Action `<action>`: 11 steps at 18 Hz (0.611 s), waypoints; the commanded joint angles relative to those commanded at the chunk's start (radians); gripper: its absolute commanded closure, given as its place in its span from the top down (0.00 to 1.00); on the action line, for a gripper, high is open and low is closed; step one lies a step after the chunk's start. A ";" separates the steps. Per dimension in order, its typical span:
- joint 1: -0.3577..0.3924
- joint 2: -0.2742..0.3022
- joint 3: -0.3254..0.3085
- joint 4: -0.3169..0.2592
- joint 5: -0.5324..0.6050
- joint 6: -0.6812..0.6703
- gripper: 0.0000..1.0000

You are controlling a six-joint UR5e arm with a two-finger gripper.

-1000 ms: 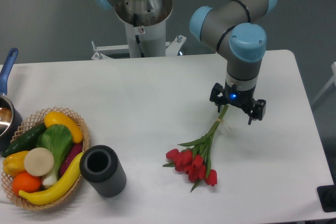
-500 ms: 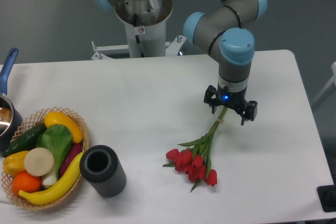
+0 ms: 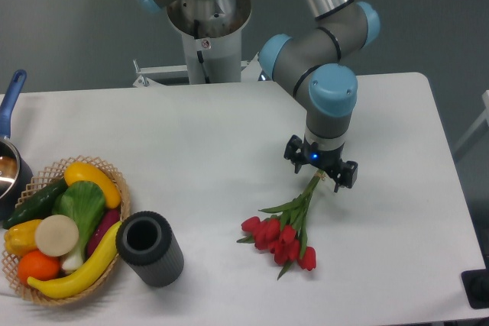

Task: Pick up the flowers from the table
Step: 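Lower the gripper onto the green tulip stems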

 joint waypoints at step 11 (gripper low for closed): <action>-0.045 -0.045 0.003 0.067 0.011 -0.032 0.38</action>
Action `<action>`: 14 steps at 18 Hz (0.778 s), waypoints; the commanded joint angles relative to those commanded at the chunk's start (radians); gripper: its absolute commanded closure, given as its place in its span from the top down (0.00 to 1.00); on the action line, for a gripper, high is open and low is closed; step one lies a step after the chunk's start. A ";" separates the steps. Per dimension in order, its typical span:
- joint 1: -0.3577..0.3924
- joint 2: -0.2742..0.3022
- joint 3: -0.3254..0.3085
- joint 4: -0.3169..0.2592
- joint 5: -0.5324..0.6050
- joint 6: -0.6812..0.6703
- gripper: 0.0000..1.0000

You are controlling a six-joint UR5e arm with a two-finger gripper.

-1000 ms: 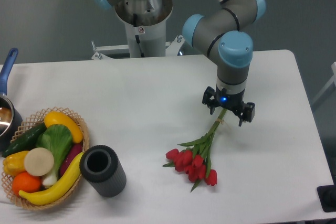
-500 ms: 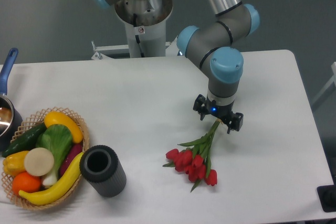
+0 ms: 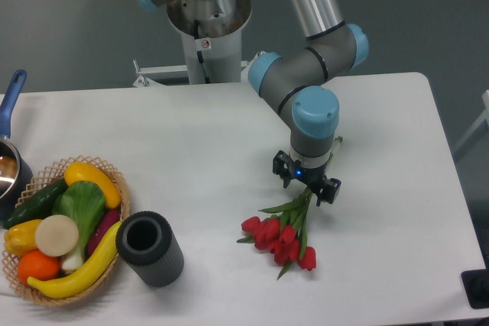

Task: Pick up the flowers from the table
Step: 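Lower the gripper onto the green tulip stems, then close the gripper around the tulip stems, then lift the gripped tulips up off the table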

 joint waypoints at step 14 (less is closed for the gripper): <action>0.009 0.063 0.031 -0.014 0.064 -0.003 0.00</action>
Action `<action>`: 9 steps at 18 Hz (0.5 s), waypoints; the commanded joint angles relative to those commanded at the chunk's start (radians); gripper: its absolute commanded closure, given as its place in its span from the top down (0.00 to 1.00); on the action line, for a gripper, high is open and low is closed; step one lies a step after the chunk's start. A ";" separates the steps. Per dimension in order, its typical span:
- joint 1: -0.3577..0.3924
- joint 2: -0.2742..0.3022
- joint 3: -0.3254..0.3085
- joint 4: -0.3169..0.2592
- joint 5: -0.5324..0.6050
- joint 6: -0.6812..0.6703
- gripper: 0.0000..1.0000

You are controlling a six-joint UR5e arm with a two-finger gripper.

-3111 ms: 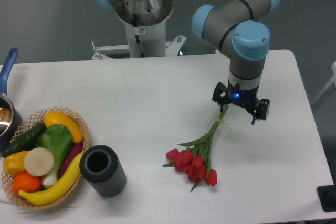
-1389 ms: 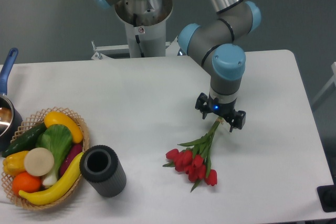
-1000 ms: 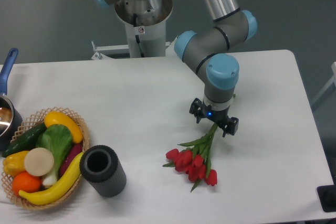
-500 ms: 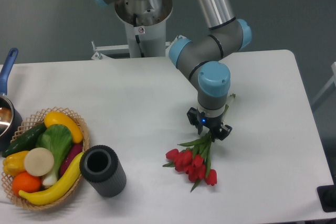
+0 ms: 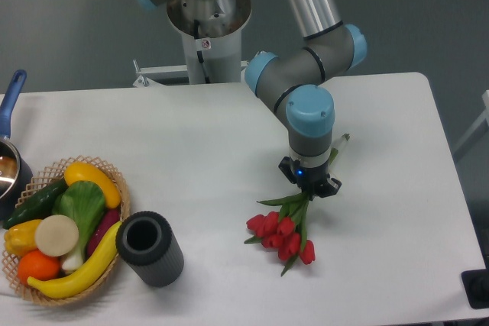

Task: Pick up the flowers from the table
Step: 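Lift the gripped tulips up off the table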

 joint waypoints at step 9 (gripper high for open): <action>0.043 0.019 0.204 -0.288 -0.021 0.008 0.00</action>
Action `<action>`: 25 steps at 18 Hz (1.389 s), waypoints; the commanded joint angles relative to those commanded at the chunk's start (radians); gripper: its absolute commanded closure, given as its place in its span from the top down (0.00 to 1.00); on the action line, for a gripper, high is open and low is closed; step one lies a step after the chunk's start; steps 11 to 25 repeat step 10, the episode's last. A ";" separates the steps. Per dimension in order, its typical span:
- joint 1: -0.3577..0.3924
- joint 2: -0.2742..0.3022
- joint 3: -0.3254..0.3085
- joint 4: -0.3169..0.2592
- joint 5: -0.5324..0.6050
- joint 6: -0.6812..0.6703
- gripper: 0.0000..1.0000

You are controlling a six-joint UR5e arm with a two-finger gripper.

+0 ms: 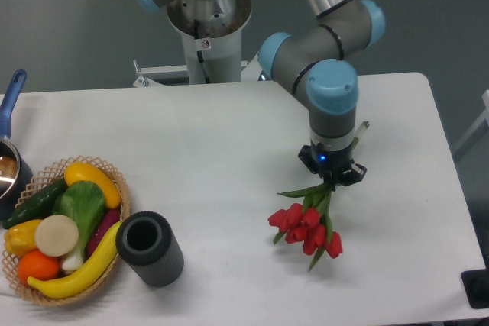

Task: Pick up the flowers from the table
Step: 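Lift the gripped tulips up off the table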

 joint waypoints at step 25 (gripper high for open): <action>0.015 -0.020 0.077 -0.046 -0.028 0.002 0.00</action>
